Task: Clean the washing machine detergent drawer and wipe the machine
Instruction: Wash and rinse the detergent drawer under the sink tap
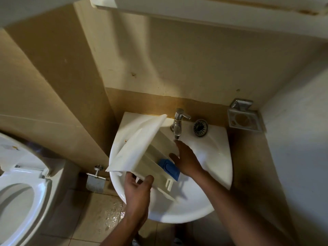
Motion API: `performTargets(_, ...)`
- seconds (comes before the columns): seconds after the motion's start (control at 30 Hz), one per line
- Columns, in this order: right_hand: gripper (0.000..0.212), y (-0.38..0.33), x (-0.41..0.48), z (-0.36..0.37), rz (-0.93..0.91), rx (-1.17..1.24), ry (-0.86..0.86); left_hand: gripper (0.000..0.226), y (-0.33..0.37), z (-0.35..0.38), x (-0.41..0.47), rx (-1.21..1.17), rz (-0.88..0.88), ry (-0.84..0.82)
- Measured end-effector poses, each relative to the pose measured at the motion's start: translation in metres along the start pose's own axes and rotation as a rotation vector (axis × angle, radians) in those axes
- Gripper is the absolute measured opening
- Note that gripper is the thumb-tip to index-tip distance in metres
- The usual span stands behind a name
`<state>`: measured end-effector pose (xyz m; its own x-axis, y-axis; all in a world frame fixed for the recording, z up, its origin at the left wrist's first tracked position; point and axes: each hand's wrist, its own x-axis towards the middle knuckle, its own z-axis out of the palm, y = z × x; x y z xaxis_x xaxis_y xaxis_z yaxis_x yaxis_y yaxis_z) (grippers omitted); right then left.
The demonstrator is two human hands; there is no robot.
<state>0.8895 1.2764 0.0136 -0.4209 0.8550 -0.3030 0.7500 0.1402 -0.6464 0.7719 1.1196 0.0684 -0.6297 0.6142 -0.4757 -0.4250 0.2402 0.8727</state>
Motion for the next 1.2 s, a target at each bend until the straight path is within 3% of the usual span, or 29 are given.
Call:
performTargets(0.1, 0.059, 0.004, -0.023, 0.013, 0.105, 0.150, 0.182, 0.049, 0.000, 0.007, -0.004, 0.066, 0.073, 0.027)
performTargets(0.17, 0.058, 0.013, -0.032, 0.025, 0.297, 0.322, 0.238, 0.050, 0.000, 0.012, -0.003, 0.069, 0.091, 0.036)
performTargets(0.27, 0.033, 0.022, -0.035, 0.033, 0.672, 0.831, 0.190, 0.048, -0.001, 0.016, -0.002, 0.057, 0.097, 0.069)
performTargets(0.33, 0.016, 0.016, -0.041, 0.033, 0.796, 1.062, 0.106, 0.047, -0.003, 0.017, -0.001, 0.059, 0.110, 0.089)
performTargets(0.53, 0.033, 0.012, -0.039, 0.036, 0.687, 1.295, -0.162, 0.054, -0.009, 0.020, 0.009, 0.057, 0.159, 0.103)
performTargets(0.7, 0.027, 0.010, -0.034, 0.042, 0.617, 1.365, -0.018, 0.079, -0.006, 0.022, 0.015, 0.138, 0.203, 0.007)
performTargets(0.8, 0.026, 0.014, -0.037, 0.046, 0.612, 1.361, 0.009, 0.064, -0.007, 0.018, 0.014, 0.177, 0.188, 0.007)
performTargets(0.97, 0.030, 0.004, -0.036, 0.047, 0.650, 1.386, -0.143, 0.051, -0.015, 0.015, 0.009, 0.256, 0.217, -0.042)
performTargets(1.07, 0.041, -0.001, -0.031, 0.057, 0.650, 1.311, -0.061, 0.042, -0.019, 0.019, 0.008, 0.331, 0.262, -0.056)
performTargets(1.13, 0.042, -0.001, -0.030, 0.058, 0.630, 1.279, -0.016, 0.050, -0.020, 0.020, 0.009, 0.349, 0.260, -0.070)
performTargets(1.2, 0.039, -0.005, -0.032, 0.055, 0.598, 1.328, -0.079, 0.056, -0.021, 0.021, 0.010, 0.332, 0.225, -0.071)
